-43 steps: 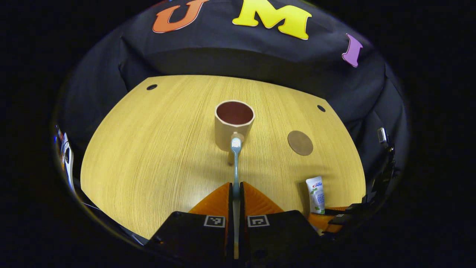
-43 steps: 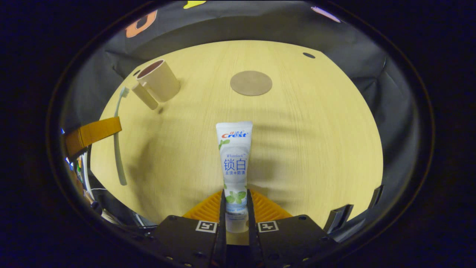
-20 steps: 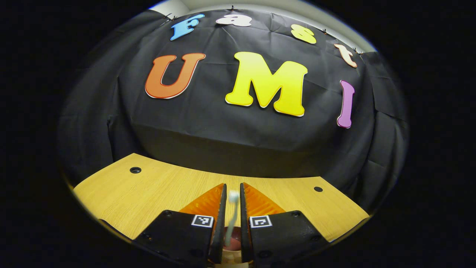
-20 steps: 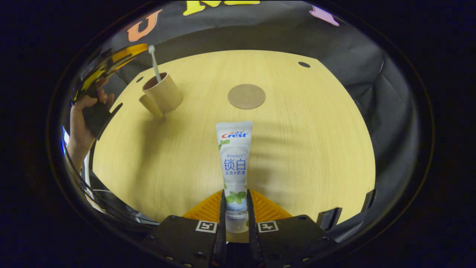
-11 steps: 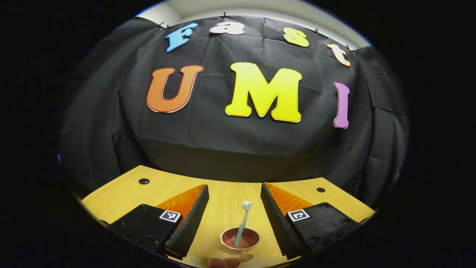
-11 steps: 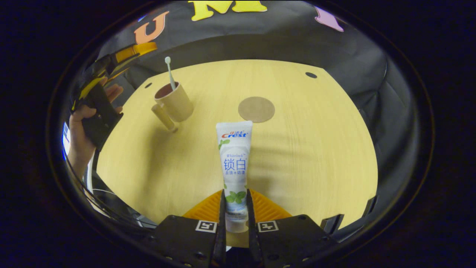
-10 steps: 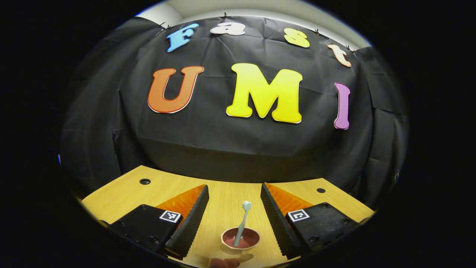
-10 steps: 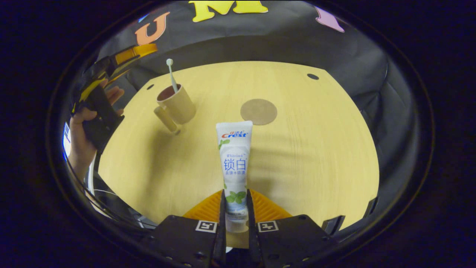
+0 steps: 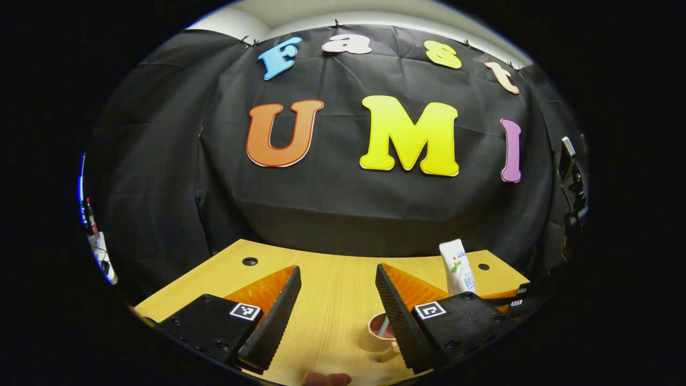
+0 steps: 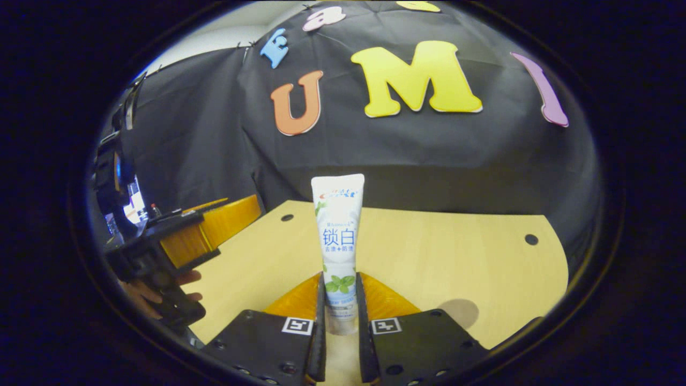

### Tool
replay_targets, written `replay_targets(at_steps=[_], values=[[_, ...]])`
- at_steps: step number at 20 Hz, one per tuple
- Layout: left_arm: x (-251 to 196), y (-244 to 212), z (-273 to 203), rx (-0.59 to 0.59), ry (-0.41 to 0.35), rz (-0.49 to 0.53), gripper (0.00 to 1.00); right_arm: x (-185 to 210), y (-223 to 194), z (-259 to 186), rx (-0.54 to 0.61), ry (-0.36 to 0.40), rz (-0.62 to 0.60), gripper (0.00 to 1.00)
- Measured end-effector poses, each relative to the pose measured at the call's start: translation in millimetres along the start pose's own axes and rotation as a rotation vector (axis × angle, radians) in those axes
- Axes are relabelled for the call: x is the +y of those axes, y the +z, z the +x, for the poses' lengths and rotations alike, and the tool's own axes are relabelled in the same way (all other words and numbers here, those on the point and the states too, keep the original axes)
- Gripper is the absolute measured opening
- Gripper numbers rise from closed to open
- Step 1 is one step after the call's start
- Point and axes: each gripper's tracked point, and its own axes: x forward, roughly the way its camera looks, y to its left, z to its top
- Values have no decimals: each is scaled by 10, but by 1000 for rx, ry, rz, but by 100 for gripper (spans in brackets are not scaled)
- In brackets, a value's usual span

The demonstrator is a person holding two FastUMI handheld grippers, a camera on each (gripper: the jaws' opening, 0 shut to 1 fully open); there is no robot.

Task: Put the toothbrush and toothpaste on the desktop into the cup, then pick up the cup and place it on the coaster on the desktop.

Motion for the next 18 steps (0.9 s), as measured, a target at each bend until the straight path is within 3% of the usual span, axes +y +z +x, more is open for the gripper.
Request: replay_targets(at_steps=[5,10,14,15,18], values=[[131,60,18,10,18,6,89,-8,21,3,-95,0,-37,23],[125,64,65,20,9,0,89,-77,-70,233,-74,-28,-39,30],[145,31,72,36,14,-3,88,-10,-101,156,-82,-23,-60,36],[120,32,78,34,8,-3,89,5,-72,91,-85,-19,-53,41],[52,46,63,36,-6,-8,89,-70,50,-134,-108,-42,-52,72]])
